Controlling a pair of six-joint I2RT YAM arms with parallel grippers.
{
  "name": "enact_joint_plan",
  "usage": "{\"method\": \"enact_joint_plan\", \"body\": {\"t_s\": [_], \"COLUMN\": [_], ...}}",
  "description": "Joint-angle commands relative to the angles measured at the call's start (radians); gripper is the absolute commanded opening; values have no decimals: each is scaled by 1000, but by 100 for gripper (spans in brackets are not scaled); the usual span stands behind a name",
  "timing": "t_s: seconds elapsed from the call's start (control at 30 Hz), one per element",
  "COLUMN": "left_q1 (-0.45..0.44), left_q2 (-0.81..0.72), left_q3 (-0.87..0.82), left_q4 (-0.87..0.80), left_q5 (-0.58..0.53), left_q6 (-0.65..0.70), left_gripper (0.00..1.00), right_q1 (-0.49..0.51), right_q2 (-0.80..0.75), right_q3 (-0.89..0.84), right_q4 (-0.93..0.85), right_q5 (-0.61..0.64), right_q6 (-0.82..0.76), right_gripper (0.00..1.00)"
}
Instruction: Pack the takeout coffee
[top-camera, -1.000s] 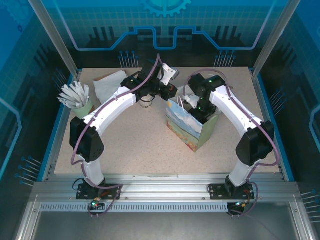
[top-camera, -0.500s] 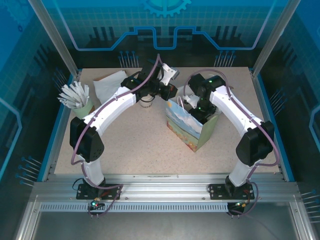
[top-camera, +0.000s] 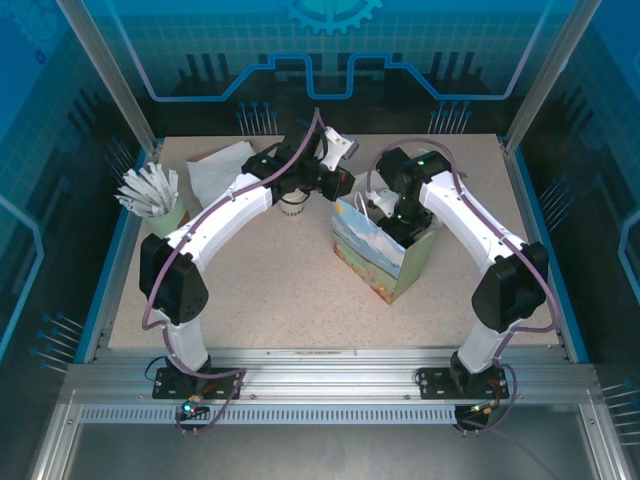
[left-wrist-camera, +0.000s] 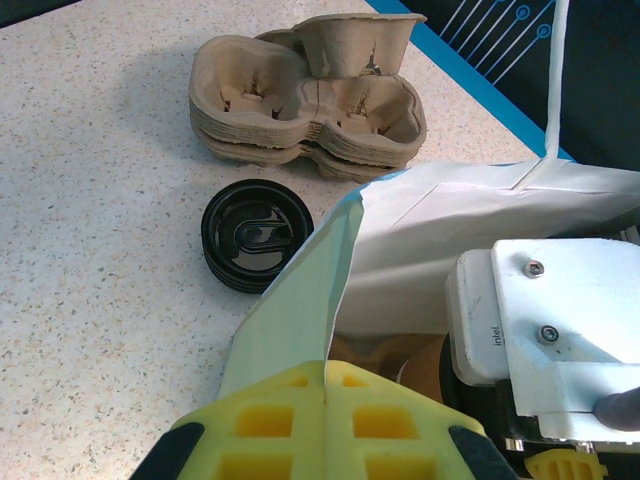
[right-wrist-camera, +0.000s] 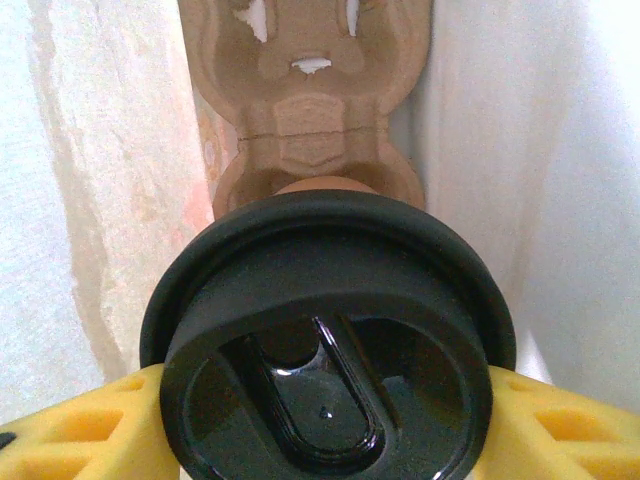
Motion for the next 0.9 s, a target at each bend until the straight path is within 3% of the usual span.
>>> {"method": "enact_joint_plan", "body": {"t_s": [0.0, 0.87], "left_q1": [-5, -5], "left_q2": [-25, -25], "left_q3": [-16, -21], "left_q4": [-21, -21], "left_q5": [-11, -11], "left_q6": [19, 21], "left_gripper": [0, 0], "right_q1": [11, 7], "right_q2": [-16, 9], "right_q3": [13, 4], "right_q4": [-36, -43], "right_q5": [-6, 6], "right_q6": [0, 6], "right_gripper": [38, 38]}}
